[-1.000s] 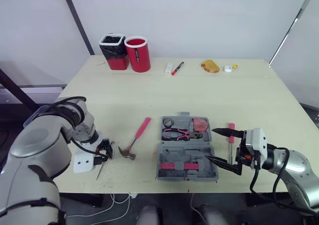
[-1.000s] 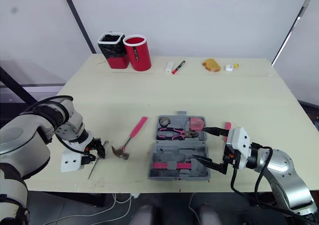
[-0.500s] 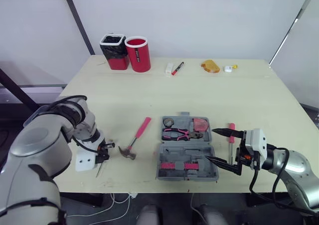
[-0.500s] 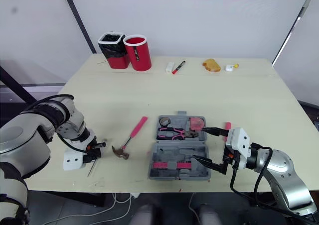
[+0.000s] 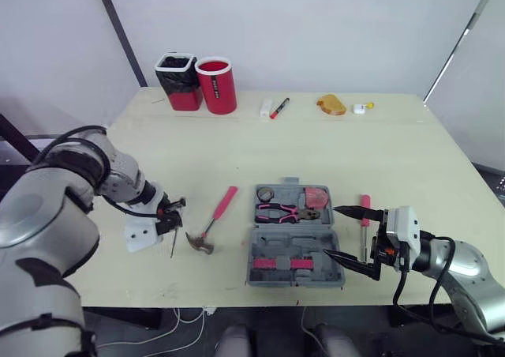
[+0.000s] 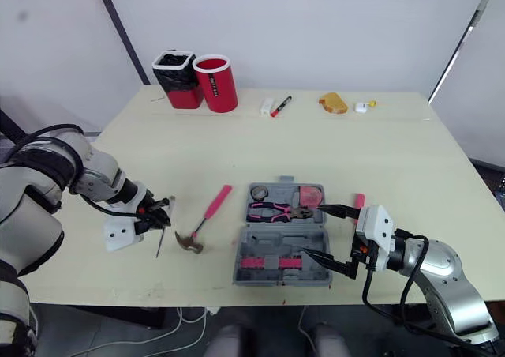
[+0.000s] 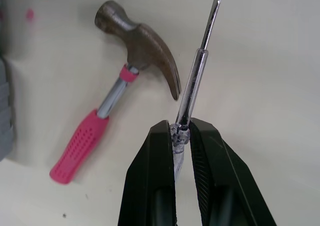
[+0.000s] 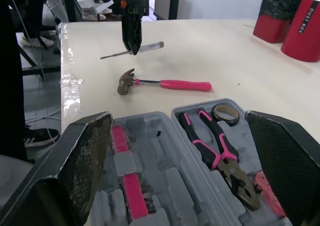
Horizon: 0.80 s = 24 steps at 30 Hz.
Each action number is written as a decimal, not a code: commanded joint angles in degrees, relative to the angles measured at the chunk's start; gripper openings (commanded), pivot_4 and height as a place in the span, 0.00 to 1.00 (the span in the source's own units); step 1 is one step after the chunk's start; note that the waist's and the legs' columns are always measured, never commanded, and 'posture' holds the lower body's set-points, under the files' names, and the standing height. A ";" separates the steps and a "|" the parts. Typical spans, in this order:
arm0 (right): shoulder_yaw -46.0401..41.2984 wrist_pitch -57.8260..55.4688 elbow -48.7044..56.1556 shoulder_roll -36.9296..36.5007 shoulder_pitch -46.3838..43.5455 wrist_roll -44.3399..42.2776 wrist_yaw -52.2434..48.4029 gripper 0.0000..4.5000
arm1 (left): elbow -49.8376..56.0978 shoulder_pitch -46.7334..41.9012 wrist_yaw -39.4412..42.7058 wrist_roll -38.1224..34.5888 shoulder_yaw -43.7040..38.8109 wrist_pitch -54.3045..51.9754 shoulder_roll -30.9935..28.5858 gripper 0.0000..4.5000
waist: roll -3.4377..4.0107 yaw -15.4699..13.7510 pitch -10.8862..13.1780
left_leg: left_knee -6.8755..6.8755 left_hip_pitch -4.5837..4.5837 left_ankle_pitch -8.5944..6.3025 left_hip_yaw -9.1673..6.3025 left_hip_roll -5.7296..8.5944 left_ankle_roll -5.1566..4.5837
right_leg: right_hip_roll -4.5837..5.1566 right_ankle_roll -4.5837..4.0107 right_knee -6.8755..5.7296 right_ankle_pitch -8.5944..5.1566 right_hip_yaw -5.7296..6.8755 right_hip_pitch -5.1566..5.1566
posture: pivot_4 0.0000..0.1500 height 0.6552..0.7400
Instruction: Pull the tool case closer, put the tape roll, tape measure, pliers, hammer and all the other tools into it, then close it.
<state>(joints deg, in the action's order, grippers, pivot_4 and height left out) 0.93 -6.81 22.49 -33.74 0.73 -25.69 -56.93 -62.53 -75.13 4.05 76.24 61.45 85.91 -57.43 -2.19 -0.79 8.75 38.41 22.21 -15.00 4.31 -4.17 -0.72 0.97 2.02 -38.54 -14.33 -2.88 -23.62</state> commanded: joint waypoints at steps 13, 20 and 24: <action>-0.11 1.06 1.46 0.33 0.34 -0.23 0.59 1.00 | -3.97 13.99 23.50 -33.04 -21.58 -14.60 1.58 0.00 | 0.02 0.06 -0.01 | 0.03 -0.03 0.00 0.00 -0.01 0.01 | -0.01 -0.01 -0.22 -0.01 0.04 -0.06 | 1.00 1.00; -0.27 1.15 1.26 0.43 0.19 -0.64 0.64 1.00 | 10.01 29.30 49.68 -64.98 -35.60 -35.94 1.31 0.00 | 0.05 0.19 -0.01 | 0.02 -0.06 0.00 0.01 -0.02 0.01 | -0.01 -0.02 -0.28 -0.01 0.02 -0.06 | 1.00 1.00; -0.71 1.45 1.06 0.43 0.31 -0.75 0.84 1.00 | 29.06 41.54 57.49 -79.69 -43.91 -59.24 -1.52 0.00 | 0.06 0.47 0.01 | 0.03 -0.02 0.00 0.00 -0.05 0.01 | -0.01 -0.03 -0.33 -0.02 0.01 -0.12 | 1.00 1.00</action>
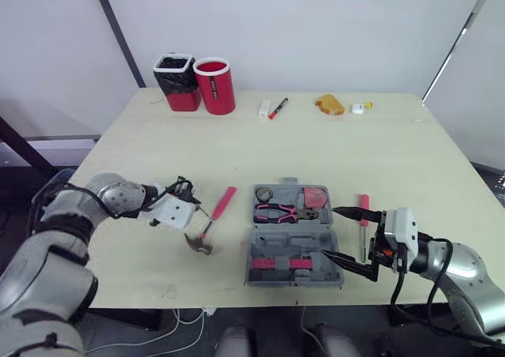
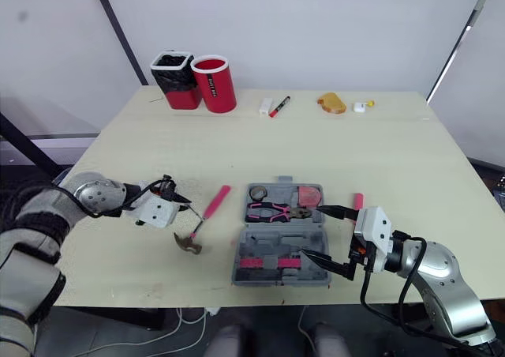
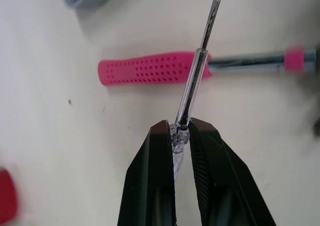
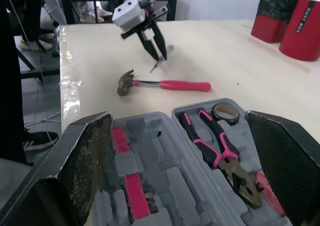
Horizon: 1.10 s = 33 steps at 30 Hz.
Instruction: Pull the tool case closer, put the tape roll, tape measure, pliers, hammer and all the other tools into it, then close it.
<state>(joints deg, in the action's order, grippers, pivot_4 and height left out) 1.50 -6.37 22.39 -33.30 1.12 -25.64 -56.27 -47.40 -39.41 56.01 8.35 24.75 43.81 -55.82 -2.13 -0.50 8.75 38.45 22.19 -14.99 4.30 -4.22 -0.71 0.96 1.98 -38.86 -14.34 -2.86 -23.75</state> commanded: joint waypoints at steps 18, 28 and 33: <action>-0.30 1.78 -2.03 0.02 -2.51 -1.04 -2.99 1.00 | 56.09 24.23 -21.97 -40.25 -42.36 -106.37 4.85 0.00 | 0.01 -0.15 0.01 | 0.00 0.02 0.00 -0.13 0.01 0.00 | -0.03 0.00 0.01 -0.01 0.03 -0.03 | 1.00 1.00; -0.39 2.50 -5.57 0.17 -5.34 -0.97 -4.83 1.00 | 62.85 24.26 -31.77 -41.29 -45.70 -124.54 10.92 0.00 | 0.01 -0.14 0.01 | -0.02 0.00 0.00 -0.15 0.03 0.01 | -0.03 -0.02 0.01 -0.01 0.01 -0.03 | 1.00 1.00; -0.07 2.48 -6.12 0.15 -6.62 -1.02 -5.39 1.00 | 59.72 22.84 -35.87 -39.08 -45.77 -127.50 15.09 0.00 | 0.00 -0.16 0.01 | -0.02 0.02 0.00 -0.19 0.05 0.01 | -0.03 -0.03 0.02 -0.01 0.04 -0.03 | 1.00 1.00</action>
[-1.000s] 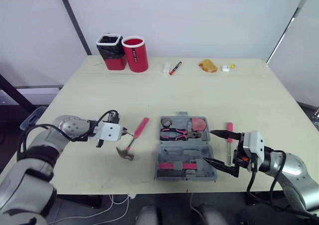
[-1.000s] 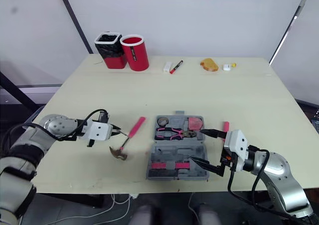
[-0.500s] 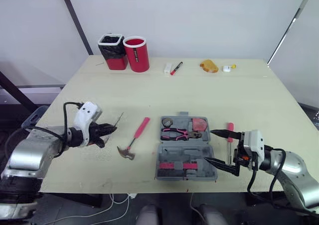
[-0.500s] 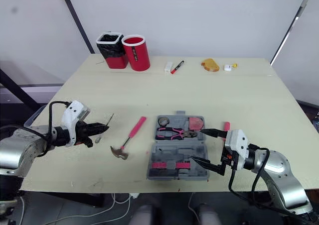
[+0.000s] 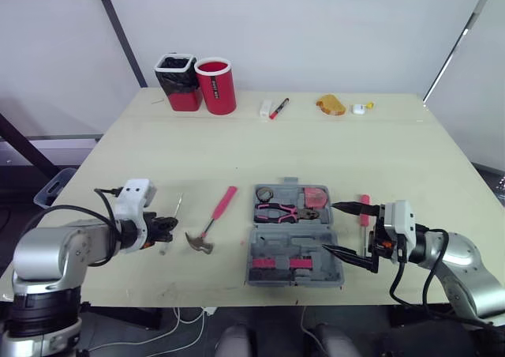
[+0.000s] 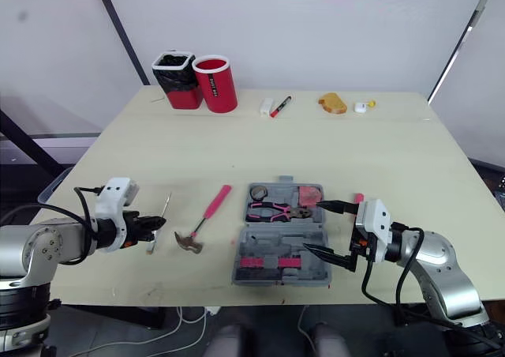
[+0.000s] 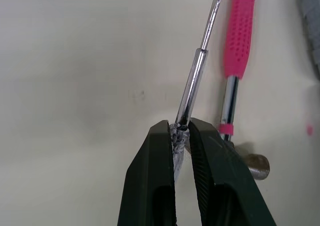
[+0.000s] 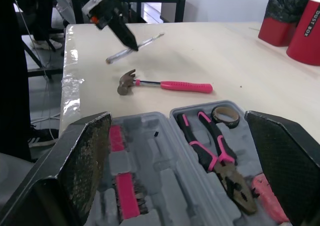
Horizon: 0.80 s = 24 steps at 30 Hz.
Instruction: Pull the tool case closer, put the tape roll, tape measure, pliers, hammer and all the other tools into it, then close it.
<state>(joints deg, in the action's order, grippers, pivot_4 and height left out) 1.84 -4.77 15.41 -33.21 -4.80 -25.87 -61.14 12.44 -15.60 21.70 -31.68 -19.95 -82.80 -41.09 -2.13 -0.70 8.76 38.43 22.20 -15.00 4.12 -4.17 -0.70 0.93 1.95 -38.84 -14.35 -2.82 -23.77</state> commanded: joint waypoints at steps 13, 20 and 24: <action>-0.29 0.55 1.59 0.32 -0.75 -1.04 -0.62 1.00 | -5.65 -2.30 -4.41 6.13 1.18 4.17 3.50 0.85 | 0.00 0.17 0.00 | -0.02 0.01 0.00 -0.03 0.01 0.00 | 0.01 -0.01 0.01 0.00 0.01 0.00 | 1.00 1.00; -0.30 0.60 1.81 0.37 -0.40 -0.88 -0.48 1.00 | -2.34 3.07 0.39 6.35 4.09 13.60 2.91 0.99 | 0.00 0.17 0.00 | -0.03 0.01 0.00 -0.01 0.01 0.01 | 0.04 -0.01 0.03 0.00 0.00 0.00 | 1.00 1.00; -0.23 0.52 1.98 0.45 -0.23 -0.79 -0.21 1.00 | -3.30 8.12 5.42 10.39 7.82 27.29 0.03 0.99 | 0.00 0.24 0.00 | -0.04 0.02 -0.01 -0.01 0.01 0.01 | 0.05 -0.02 0.03 0.00 0.01 -0.01 | 1.00 1.00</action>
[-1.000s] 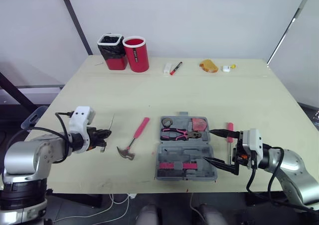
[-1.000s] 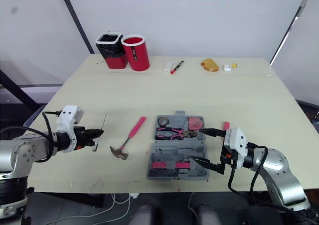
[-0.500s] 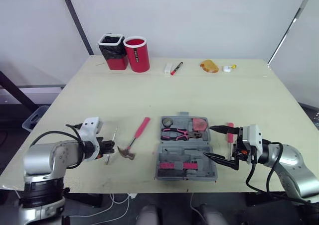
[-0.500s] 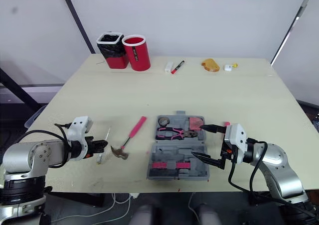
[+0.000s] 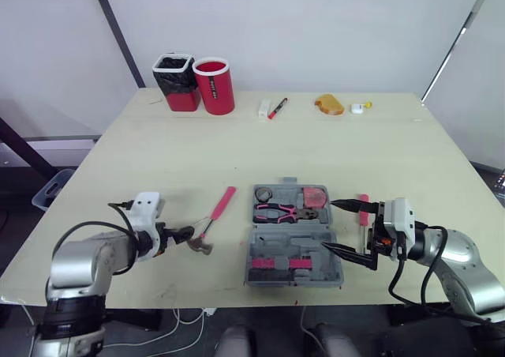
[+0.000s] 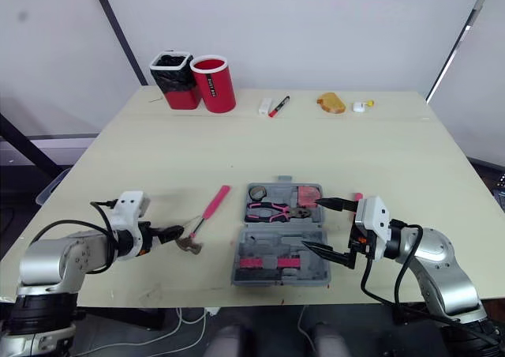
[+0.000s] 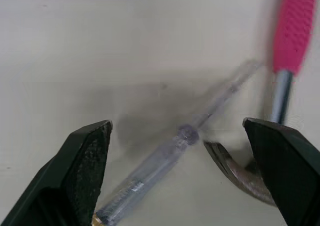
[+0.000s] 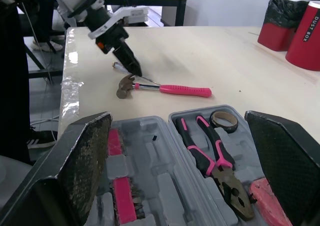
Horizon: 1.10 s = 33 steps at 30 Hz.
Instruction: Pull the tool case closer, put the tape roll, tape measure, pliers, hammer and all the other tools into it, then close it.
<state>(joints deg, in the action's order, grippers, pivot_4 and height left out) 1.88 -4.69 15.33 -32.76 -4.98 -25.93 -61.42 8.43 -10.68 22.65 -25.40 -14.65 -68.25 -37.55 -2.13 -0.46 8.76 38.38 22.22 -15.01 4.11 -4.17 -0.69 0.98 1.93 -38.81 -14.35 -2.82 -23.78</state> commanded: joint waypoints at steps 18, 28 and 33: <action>-0.84 -0.15 3.33 -0.32 0.15 -0.91 1.44 1.00 | -35.87 -0.71 41.57 10.75 8.59 64.57 -8.28 0.99 | 0.02 -0.22 0.01 | -0.03 0.07 0.00 0.07 -0.01 -0.01 | 0.00 -0.20 0.11 -0.12 0.04 -0.04 | 1.00 1.00; -1.55 0.14 4.14 -0.75 0.55 -0.33 2.44 1.00 | -58.52 -14.25 53.09 14.08 10.87 73.77 -9.47 0.99 | 0.02 -0.20 0.01 | 0.03 0.35 0.00 -0.02 -0.01 -0.01 | -0.03 -0.01 0.12 -0.02 0.14 -0.25 | 1.00 1.00; -1.60 0.29 5.05 -0.86 1.53 -0.06 3.38 1.00 | -64.91 -16.79 56.40 14.52 9.45 76.74 -11.10 0.99 | 0.02 -0.01 0.01 | 0.03 0.45 0.00 -0.03 -0.02 -0.02 | -0.04 0.00 0.11 -0.01 0.14 -0.35 | 1.00 1.00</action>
<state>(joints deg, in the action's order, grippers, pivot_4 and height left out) 1.63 -5.00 17.67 -33.22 -3.59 -25.67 -58.40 -54.86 -26.99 77.37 -10.71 -3.89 7.20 -46.71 -2.11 -0.47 8.77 38.41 22.68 -15.00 4.08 -4.19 -0.71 0.94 1.93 -38.70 -14.37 -2.68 -24.14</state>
